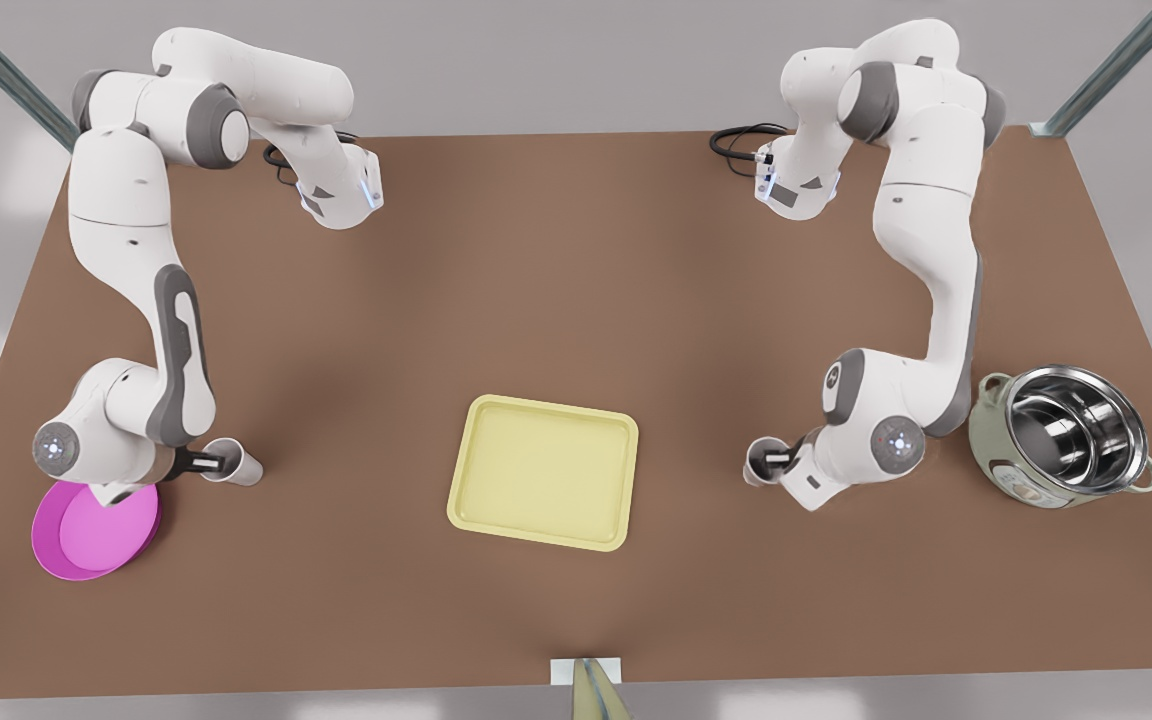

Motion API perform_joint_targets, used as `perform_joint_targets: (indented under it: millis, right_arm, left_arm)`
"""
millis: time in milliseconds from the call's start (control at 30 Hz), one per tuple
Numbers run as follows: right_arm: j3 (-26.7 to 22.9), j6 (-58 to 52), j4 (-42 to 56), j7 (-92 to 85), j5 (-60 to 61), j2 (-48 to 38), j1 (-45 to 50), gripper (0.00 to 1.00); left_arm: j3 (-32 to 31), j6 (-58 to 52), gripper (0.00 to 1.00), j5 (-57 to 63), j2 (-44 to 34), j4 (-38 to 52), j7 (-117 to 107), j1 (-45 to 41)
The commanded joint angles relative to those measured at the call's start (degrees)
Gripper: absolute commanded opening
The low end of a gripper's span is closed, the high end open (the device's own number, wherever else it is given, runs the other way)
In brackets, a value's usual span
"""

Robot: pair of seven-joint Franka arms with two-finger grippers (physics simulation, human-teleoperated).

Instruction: Use both arms to respectively pick up the white IKEA cups from the middle-left and middle-right positions, then place the white IKEA cups onto the middle-middle tray, ensuring that the cups remain upright and do not tip over

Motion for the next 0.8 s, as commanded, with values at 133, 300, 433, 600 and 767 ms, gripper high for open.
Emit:
perform_joint_targets:
  millis: [133,300,433,600,767]
  right_arm:
    - [0.31,-0.47,0.57,-1.0,-0.33,-0.99,1.43,0.21]
    - [0.66,-1.08,2.68,-3.02,-0.41,-5.38,12.42,0.21]
    - [6.9,-0.29,5.22,-2.06,3.79,-4.6,17.33,0.21]
    - [6.9,3.4,6.64,0.84,12.07,-1.52,26.04,0.21]
    - [6.9,9.38,7.6,3.57,14.35,1.21,32.11,0.21]
  left_arm:
    - [-2.89,-0.54,0.21,-0.28,9.99,16.87,-54.18,-12.44]
    - [-3.51,5.1,0.21,-0.28,12.19,16.61,-61.13,-14.46]
    - [-5.26,6.33,0.21,-0.37,14.38,16.61,-62.36,-15.95]
    - [-6.41,9.06,0.21,-0.28,16.41,16.61,-61.65,-15.96]
    - [-6.76,11.34,0.49,-0.28,17.11,16.52,-62.09,-15.96]
